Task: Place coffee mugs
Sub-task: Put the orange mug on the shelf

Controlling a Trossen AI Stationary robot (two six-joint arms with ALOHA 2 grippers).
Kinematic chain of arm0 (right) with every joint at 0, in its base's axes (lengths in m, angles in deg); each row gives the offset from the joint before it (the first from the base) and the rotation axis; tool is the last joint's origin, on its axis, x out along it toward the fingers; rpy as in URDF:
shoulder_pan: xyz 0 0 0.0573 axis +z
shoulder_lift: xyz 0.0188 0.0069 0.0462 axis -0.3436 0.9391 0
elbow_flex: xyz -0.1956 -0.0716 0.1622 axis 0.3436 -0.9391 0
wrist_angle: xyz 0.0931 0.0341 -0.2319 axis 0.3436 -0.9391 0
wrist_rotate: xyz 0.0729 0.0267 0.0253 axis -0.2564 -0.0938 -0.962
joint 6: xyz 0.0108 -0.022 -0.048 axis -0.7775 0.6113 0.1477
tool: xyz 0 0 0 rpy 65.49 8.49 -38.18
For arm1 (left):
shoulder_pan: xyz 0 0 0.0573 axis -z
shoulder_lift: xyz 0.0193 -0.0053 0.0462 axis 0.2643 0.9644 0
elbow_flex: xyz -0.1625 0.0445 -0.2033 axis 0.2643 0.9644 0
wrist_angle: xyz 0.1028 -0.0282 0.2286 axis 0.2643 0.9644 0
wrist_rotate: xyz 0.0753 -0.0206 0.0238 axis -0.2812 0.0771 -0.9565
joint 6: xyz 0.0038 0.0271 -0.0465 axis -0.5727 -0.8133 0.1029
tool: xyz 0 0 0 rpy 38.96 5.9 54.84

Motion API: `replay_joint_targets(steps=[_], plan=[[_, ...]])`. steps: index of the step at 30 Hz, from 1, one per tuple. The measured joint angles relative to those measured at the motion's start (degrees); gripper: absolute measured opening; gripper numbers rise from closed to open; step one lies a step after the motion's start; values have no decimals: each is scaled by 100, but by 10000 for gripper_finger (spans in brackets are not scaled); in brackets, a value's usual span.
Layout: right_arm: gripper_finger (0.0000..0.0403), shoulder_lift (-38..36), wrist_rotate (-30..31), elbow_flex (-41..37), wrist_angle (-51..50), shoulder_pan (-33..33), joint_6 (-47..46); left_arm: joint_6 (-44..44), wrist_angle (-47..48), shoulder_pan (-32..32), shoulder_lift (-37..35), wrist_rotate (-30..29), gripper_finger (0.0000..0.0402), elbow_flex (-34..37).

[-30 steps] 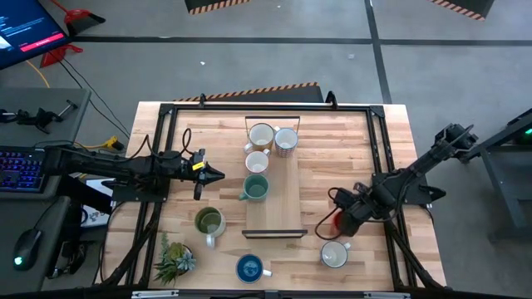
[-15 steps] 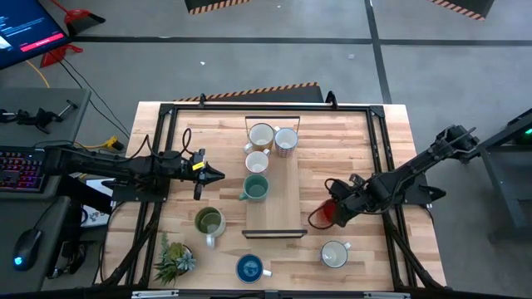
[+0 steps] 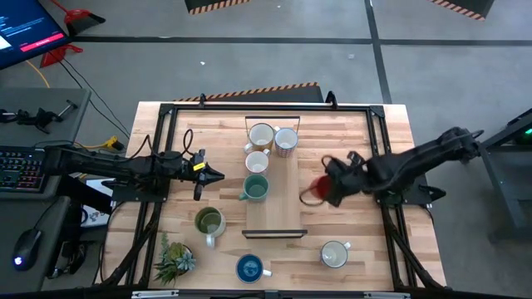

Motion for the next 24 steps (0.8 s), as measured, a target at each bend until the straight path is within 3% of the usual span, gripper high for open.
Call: replay_joint_targets(steps=[11,24], plan=[[0,790,-1172,945,441,-1656,1906,2,-2,2,0,-2,23,0],[0,2075,-1912,1987,449,-2304,3317,21,136,2,-1,-7,23,0]])
